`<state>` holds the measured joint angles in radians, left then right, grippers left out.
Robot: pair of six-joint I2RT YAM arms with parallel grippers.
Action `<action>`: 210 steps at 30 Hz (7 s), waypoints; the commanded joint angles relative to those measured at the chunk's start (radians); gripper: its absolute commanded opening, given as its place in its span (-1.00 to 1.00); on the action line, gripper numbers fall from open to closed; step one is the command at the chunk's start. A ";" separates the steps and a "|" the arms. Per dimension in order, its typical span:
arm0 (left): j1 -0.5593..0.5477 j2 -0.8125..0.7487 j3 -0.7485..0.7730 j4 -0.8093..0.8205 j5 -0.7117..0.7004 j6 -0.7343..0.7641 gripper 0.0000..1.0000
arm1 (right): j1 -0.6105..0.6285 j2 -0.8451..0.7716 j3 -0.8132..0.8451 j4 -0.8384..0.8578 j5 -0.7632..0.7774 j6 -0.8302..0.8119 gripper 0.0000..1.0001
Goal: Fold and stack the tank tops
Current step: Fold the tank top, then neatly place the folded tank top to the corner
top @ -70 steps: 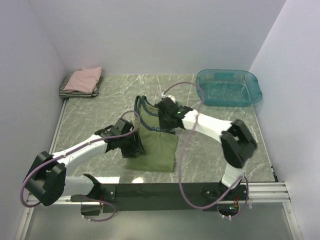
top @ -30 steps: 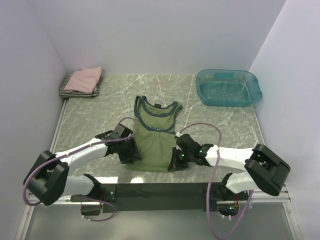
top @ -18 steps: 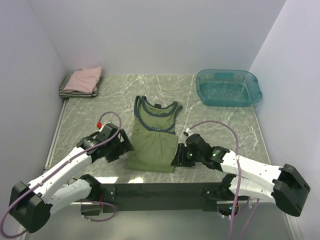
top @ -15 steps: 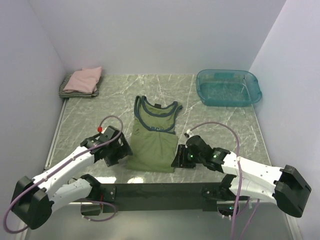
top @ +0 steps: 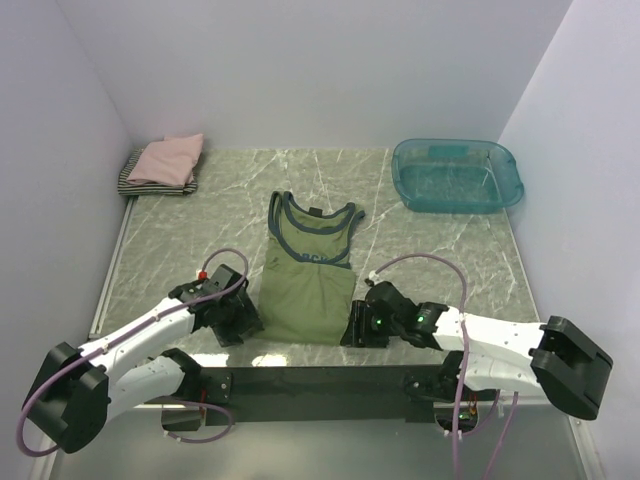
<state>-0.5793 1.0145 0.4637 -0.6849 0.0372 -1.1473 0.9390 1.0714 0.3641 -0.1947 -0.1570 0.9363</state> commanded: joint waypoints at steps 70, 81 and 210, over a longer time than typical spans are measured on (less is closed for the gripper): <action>0.145 0.381 0.627 0.254 0.104 0.255 -0.99 | -0.311 0.337 0.743 -0.355 0.044 -0.409 -1.00; 0.252 0.809 1.005 0.386 0.204 0.222 -0.99 | -0.520 0.704 1.038 -0.296 -0.105 -0.456 -1.00; 0.154 1.058 0.831 0.479 -0.019 -0.262 0.69 | -0.513 1.277 1.613 -0.453 0.313 -0.640 0.00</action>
<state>-0.4038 2.0144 1.2964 -0.1360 0.1112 -1.3319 0.4496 2.3943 2.0159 -0.6033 0.1398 0.2955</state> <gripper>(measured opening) 0.846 0.503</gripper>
